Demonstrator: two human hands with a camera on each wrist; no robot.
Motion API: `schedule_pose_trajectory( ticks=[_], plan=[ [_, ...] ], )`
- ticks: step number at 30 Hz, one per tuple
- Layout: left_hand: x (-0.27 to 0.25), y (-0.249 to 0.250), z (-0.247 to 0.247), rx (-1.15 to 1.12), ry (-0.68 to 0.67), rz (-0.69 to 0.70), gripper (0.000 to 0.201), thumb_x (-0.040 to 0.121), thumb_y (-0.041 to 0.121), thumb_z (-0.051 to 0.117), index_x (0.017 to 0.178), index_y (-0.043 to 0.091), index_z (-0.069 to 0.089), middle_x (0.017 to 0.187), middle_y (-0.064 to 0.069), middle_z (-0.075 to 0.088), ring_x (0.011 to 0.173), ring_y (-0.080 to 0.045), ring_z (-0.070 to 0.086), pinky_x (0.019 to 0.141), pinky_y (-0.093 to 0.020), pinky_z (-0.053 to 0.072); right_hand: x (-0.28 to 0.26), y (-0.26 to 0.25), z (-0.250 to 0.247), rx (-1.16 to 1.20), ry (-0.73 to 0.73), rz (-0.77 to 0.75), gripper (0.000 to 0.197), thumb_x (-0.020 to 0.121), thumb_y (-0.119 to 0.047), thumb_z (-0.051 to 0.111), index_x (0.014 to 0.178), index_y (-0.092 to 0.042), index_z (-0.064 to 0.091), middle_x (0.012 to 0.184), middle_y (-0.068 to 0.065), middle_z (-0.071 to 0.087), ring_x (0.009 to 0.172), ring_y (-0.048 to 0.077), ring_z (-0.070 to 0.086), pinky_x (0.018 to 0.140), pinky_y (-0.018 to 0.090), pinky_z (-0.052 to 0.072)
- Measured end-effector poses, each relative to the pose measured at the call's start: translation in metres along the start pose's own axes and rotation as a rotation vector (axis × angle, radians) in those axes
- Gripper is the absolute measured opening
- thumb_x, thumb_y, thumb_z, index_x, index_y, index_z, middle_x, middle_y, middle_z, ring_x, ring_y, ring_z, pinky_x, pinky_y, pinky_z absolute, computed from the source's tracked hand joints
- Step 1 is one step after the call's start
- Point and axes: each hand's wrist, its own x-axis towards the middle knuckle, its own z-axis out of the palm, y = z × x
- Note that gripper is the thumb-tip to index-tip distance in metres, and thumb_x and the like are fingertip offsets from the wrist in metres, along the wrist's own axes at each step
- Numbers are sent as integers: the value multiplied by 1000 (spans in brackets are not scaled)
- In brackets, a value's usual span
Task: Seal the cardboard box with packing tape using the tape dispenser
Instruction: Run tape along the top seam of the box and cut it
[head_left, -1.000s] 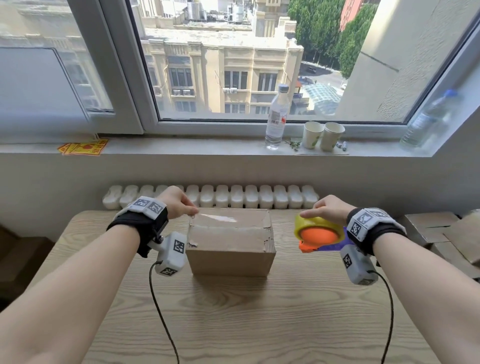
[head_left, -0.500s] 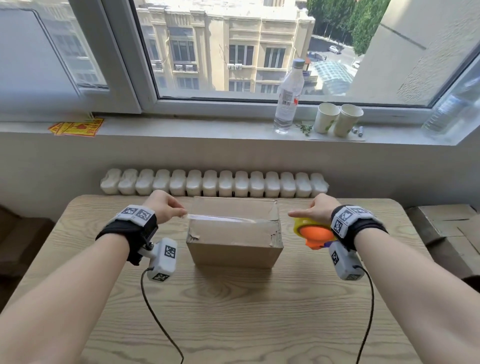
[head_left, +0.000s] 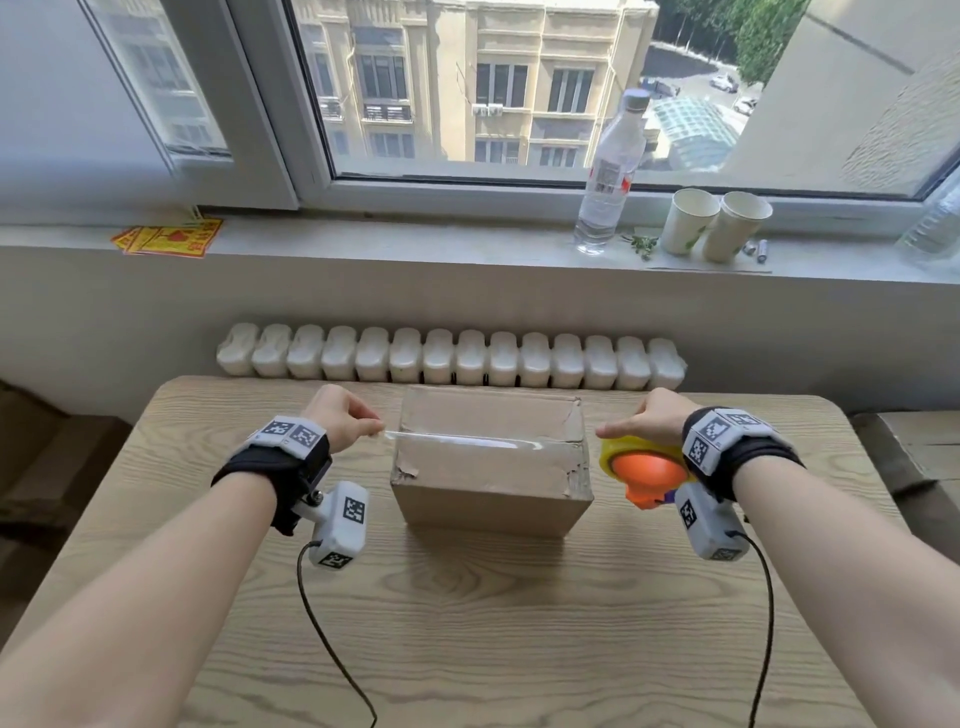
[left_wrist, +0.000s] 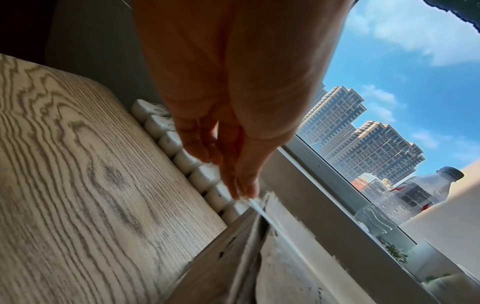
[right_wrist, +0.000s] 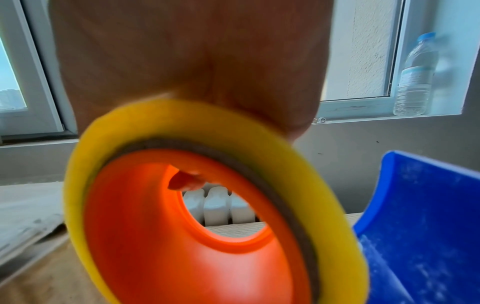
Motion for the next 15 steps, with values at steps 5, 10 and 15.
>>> schedule_pose_trajectory(
  ticks=[5,10,15],
  plan=[
    [2,-1,11,-6,23,13,16,83,14,68,87,0,74,88,-12,71,82,-17,60,77,-26,42,3,-2,6,-27,28,3,56,63,-66,70,54,-15,49,59,2,56,57,19,52,48,28,34],
    [5,-5,17,-9,35,-5,15,83,16,67,85,2,74,86,-10,71,80,-16,60,76,-28,42,7,-2,14,-38,5,3,53,65,-65,68,57,-14,56,61,2,59,59,18,54,51,28,37],
    [6,-3,25,-56,16,-48,30,85,16,65,111,1,65,79,-5,66,87,-19,61,86,-31,44,10,-1,18,-41,3,15,52,66,-63,68,61,-12,59,62,3,60,58,19,54,52,27,38]
  ],
)
